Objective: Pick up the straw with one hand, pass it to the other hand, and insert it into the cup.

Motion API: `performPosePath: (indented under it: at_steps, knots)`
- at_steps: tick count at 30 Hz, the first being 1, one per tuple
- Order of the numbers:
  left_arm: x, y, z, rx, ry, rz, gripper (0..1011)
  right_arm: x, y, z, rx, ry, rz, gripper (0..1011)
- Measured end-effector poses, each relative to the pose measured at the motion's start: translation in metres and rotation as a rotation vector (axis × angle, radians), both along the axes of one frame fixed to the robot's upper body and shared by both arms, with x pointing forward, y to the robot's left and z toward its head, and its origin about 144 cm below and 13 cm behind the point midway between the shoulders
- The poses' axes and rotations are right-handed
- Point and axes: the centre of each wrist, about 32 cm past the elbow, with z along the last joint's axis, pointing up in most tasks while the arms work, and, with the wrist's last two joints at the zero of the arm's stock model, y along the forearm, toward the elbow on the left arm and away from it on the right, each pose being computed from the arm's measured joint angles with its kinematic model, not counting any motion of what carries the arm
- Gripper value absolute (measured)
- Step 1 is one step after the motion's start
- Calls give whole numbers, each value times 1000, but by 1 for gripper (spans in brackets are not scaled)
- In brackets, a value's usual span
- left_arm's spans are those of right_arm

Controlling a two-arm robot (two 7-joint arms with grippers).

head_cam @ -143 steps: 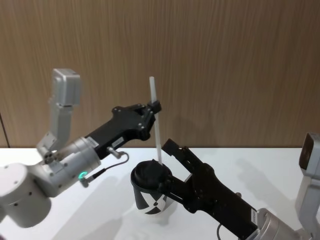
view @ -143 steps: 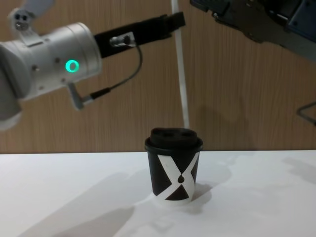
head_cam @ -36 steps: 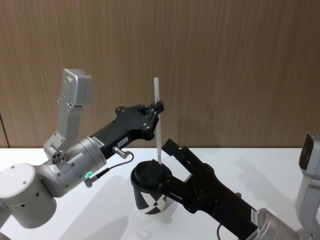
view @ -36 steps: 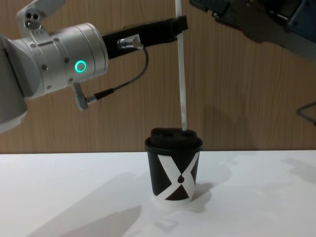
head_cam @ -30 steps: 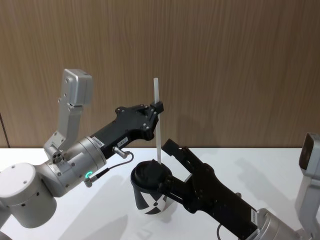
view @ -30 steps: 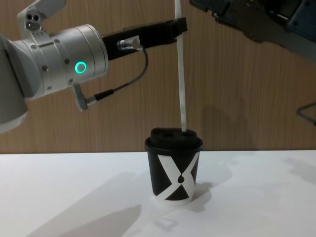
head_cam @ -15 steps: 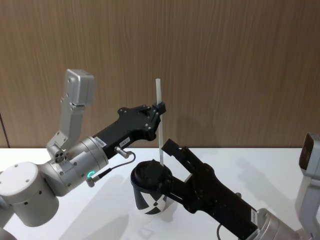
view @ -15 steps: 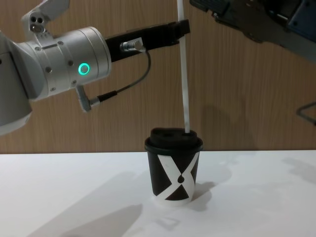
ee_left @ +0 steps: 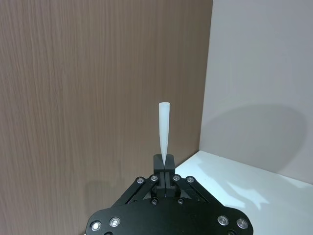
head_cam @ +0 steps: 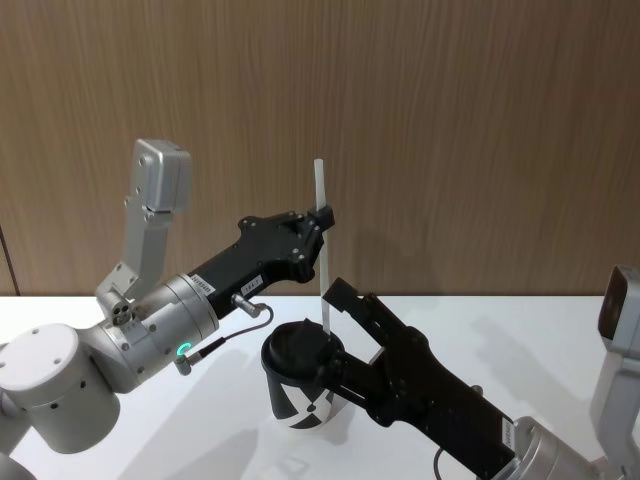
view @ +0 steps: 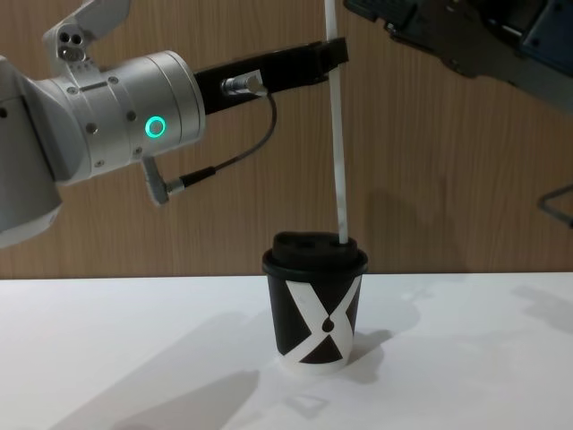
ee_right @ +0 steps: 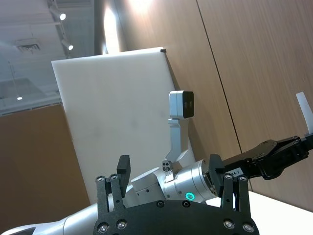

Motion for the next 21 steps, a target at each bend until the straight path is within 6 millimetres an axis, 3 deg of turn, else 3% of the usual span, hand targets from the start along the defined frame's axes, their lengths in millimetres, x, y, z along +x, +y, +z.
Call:
performPosePath:
  at_steps: [21]
  knots:
    - [1,0,-6,7,15,-3,3,0,0,0,0,0,0,1001]
